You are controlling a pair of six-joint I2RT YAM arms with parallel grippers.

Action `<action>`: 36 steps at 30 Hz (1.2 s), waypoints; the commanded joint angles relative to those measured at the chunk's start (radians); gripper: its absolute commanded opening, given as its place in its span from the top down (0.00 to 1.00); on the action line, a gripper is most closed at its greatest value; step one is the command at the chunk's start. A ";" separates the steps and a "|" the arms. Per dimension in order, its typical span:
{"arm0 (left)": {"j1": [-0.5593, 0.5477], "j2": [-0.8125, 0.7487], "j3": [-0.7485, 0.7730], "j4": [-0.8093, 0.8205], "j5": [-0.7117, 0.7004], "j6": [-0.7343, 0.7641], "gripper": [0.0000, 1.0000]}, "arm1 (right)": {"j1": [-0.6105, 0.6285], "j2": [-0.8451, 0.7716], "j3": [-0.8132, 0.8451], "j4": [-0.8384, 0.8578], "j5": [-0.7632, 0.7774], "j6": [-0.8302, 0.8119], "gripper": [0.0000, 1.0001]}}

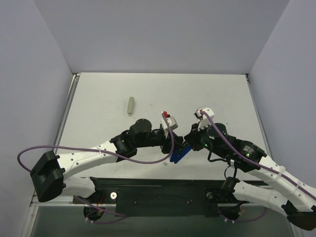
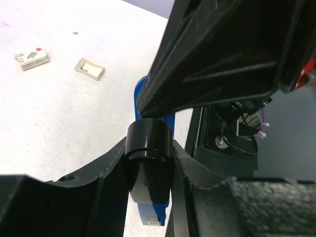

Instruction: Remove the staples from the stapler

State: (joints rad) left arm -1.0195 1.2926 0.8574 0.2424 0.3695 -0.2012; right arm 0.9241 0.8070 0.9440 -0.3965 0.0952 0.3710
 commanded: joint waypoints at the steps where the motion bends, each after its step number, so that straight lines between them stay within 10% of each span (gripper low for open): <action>1: -0.004 -0.035 0.049 0.097 -0.078 -0.009 1.00 | 0.007 0.017 -0.048 0.056 0.046 0.083 1.00; 36: -0.004 -0.124 -0.034 0.310 -0.336 -0.125 1.00 | -0.065 0.046 -0.464 0.518 0.143 0.160 1.00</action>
State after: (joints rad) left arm -1.0222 1.2278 0.7929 0.3111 0.1181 -0.2871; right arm 0.8635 0.8314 0.5140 0.0429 0.2462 0.5304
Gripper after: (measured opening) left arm 0.423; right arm 0.001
